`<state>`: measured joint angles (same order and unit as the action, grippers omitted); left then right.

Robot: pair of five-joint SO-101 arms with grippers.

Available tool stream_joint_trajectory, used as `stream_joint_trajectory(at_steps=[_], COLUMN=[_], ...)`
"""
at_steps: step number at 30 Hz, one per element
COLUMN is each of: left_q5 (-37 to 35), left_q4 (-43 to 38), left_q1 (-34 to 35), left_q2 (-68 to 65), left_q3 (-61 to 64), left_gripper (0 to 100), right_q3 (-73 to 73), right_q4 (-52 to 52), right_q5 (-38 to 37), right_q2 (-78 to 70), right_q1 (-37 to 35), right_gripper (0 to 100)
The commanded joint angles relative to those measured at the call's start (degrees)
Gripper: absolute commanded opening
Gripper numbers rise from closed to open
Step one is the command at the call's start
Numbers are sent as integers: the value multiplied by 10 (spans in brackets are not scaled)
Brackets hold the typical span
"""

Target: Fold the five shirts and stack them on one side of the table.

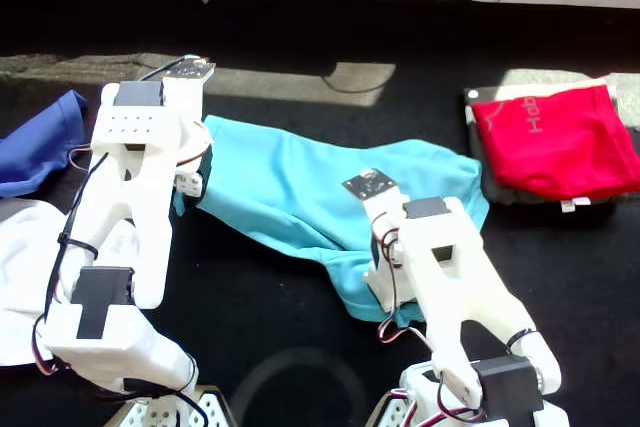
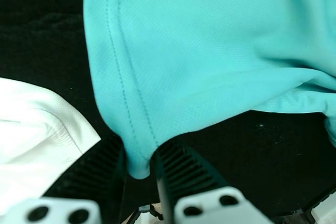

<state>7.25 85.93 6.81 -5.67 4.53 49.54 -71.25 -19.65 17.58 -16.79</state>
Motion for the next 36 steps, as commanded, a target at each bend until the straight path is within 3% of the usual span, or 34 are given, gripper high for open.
stream_joint_trajectory(at_steps=[1, 5, 10, 17, 23, 32, 36], left_q5=[3, 4, 4, 4, 4, 4, 4], left_q4=[-6, -6, -6, -6, -6, -16, -25], left_q1=[7, 7, 7, 7, 7, 7, 14], left_q2=[7, 5, 4, 3, 5, 3, 3], left_q3=[-9, -9, -9, -9, -9, -9, -9], left_gripper=[9, 9, 9, 9, 9, 9, 9], right_q3=[-80, -186, -249, -204, -278, -321, -297], right_q4=[-54, -127, -104, -43, -43, -182, -189], right_q5=[5, 3, -34, -38, -3, 11, 11], right_q2=[25, 21, 19, -84, -165, -84, -83], right_q1=[32, 75, 128, 97, 127, 59, 56], right_gripper=[7, 6, 6, 15, 178, 182, 182])
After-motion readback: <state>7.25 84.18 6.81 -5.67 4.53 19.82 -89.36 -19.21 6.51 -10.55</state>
